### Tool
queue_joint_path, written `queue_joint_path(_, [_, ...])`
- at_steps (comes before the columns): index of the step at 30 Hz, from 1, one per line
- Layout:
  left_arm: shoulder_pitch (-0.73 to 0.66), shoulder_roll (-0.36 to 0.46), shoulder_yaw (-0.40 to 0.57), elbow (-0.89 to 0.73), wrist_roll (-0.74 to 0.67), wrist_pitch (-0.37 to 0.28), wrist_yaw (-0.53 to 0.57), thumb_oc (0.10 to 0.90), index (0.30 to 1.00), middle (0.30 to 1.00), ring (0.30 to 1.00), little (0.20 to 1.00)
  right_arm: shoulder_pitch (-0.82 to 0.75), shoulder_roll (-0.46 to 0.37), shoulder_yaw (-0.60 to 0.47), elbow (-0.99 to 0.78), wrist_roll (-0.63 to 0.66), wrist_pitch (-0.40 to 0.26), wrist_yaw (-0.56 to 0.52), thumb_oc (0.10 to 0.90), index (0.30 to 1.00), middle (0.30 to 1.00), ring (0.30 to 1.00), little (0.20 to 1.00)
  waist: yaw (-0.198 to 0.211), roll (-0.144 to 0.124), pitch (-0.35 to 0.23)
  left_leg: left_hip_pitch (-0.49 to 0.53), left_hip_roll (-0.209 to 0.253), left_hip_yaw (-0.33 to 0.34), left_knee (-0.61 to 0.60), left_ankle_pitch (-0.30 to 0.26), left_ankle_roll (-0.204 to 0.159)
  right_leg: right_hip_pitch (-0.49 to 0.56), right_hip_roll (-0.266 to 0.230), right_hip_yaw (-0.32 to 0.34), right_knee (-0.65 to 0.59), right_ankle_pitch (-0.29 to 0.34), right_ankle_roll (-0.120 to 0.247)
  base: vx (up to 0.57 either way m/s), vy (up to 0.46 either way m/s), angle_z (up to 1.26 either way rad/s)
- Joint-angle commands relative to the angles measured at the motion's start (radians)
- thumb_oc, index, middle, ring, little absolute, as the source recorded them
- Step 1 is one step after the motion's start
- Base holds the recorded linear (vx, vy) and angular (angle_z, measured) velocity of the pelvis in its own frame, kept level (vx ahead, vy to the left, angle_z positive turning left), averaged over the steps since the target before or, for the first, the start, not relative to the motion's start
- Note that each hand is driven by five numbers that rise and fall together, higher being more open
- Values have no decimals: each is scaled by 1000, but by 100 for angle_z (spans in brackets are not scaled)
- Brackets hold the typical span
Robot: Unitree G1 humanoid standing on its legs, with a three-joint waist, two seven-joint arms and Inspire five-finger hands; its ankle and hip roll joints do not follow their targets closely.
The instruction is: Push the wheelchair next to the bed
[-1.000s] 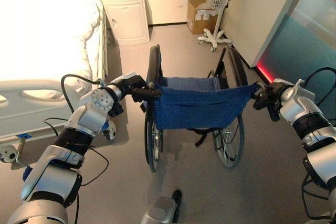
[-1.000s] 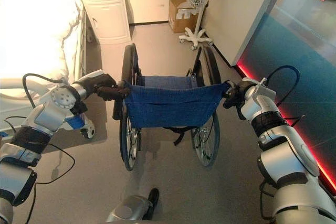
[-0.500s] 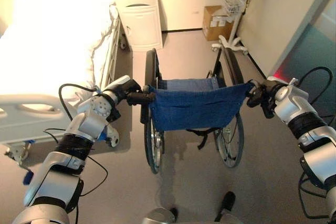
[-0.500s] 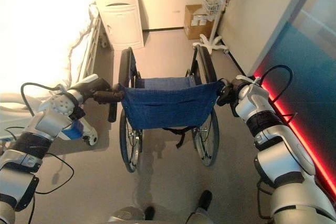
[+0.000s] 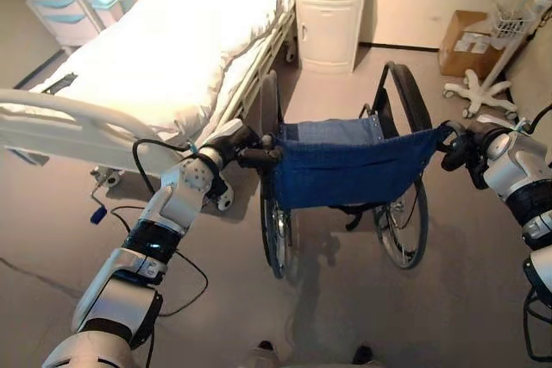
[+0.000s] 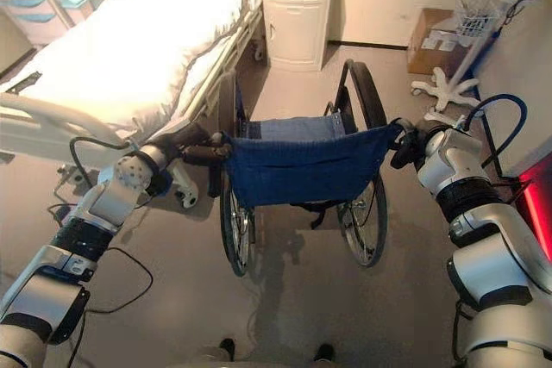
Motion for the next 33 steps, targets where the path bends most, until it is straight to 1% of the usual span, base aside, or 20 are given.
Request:
queue_joint_path(1, [25,29,-188,140,45,89,-22,400,300,300,300,300,-78,57,133,-261,-93,-256,29,400,300,300,300,300,-37,-60,17,87,57,57,-12,152,-47,-53,-56,1,78,65,11,132,-231,41])
queue_joint_path(2, [22,24,-189,145,44,87,-18,400,300,300,300,300,-63,50,124,-261,-99,-260,32,400,300,300,300,300,-47,-58,13,82,57,71,1,173,-48,-45,-46,-5,74,61,2,134,-222,41])
queue_joint_path(5, [25,19,-184,159,28,88,-11,400,300,300,300,300,-28,49,116,-254,-107,-270,24,400,300,300,300,300,-52,-65,8,75,11,56,55,151,-41,-33,-35,-7,60,61,-8,177,-189,25])
queue_joint_path(6, [46,27,-170,162,31,97,-5,400,300,300,300,300,-17,74,119,-244,-105,-281,13,400,300,300,300,300,-19,-70,14,59,-89,-34,72,86,-9,-8,-6,49,43,59,-7,264,-239,6])
queue_joint_path(7, [54,26,-163,164,36,98,-1,400,300,300,300,300,-15,82,118,-243,-107,-283,10,400,300,300,300,300,-12,-75,14,44,-111,-48,71,79,1,-4,-1,60,37,63,-6,320,-278,-12])
queue_joint_path(9, [86,35,-147,161,42,105,13,400,300,300,300,300,-10,109,116,-249,-119,-283,3,400,300,300,300,300,20,-80,24,13,-171,-63,58,38,33,22,23,99,25,61,-1,245,-193,-45])
queue_joint_path(11, [105,38,-138,162,48,100,28,400,300,300,300,300,-17,128,121,-248,-118,-276,-10,400,300,300,300,300,52,-76,38,-35,-215,-67,15,45,43,53,53,115,17,53,-3,293,-163,-71])
queue_joint_path(13, [118,44,-133,155,57,86,32,400,300,300,300,300,-38,145,126,-225,-116,-281,-23,400,300,300,300,300,110,-74,62,-128,-244,-69,-3,112,37,115,79,130,-13,39,-9,363,-82,-68])
queue_joint_path(14, [110,44,-130,152,72,79,27,400,300,300,300,300,-65,154,134,-192,-128,-297,-29,400,300,300,300,300,145,-66,76,-208,-246,-40,-12,187,24,162,94,124,-36,24,-16,296,-21,-69])
queue_joint_path(15, [108,45,-130,152,74,78,25,400,300,300,300,300,-70,154,134,-188,-130,-300,-27,400,300,300,300,300,148,-66,78,-215,-247,-32,-11,190,24,166,94,124,-37,22,-17,233,18,-100])
queue_joint_path(16, [95,49,-128,152,81,70,17,400,300,300,300,300,-93,152,139,-168,-143,-313,-26,400,300,300,300,300,160,-61,84,-250,-246,5,-2,208,22,180,98,113,-39,10,-21,199,73,-87])
queue_joint_path(17, [78,55,-120,147,69,80,8,400,300,300,300,300,-123,151,153,-142,-121,-313,-29,400,300,300,300,300,167,-59,79,-246,-261,36,35,149,49,159,97,93,-10,-14,-32,275,112,-65])
queue_joint_path(18, [71,65,-119,148,60,92,-4,400,300,300,300,300,-120,161,143,-123,-116,-334,-25,400,300,300,300,300,165,-61,70,-240,-267,33,57,126,60,148,91,89,20,-20,-25,296,107,-26])
queue_joint_path(20, [69,109,-119,143,50,80,-24,400,300,300,300,300,-93,160,140,-151,-121,-333,-23,400,300,300,300,300,170,-72,61,-213,-271,23,72,78,96,140,76,75,66,-34,-14,274,28,-27])
queue_joint_path(22, [88,137,-105,144,49,72,-27,400,300,300,300,300,-54,156,133,-191,-114,-328,-18,400,300,300,300,300,179,-85,46,-164,-270,9,50,58,111,142,54,54,99,-11,11,399,12,-9])
queue_joint_path(23, [95,145,-101,145,53,68,-27,400,300,300,300,300,-47,156,128,-199,-109,-331,-21,400,300,300,300,300,182,-91,41,-150,-270,0,45,52,114,150,49,57,98,-12,15,378,-9,2])
queue_joint_path(24, [105,145,-94,148,65,64,-20,400,300,300,300,300,-47,155,130,-202,-93,-333,-30,400,300,300,300,300,189,-101,36,-147,-271,-8,46,47,116,161,44,60,92,-12,18,297,-16,0])
queue_joint_path(25, [115,137,-88,165,67,57,6,400,300,300,300,300,-43,164,124,-197,-98,-342,-38,400,300,300,300,300,193,-113,33,-145,-273,-10,41,41,123,156,32,56,102,10,30,215,-12,-3])
queue_joint_path(29, [114,126,-81,185,56,56,26,400,300,300,300,300,-50,177,130,-185,-97,-344,-43,400,300,300,300,300,199,-121,30,-133,-278,-19,30,31,133,153,7,50,122,40,44,190,51,2])
queue_joint_path(33, [133,106,-76,201,54,56,49,400,300,300,300,300,-41,184,124,-174,-96,-362,-54,400,300,300,300,300,210,-133,18,-127,-289,-26,31,18,145,175,-32,55,150,95,58,179,98,-7])
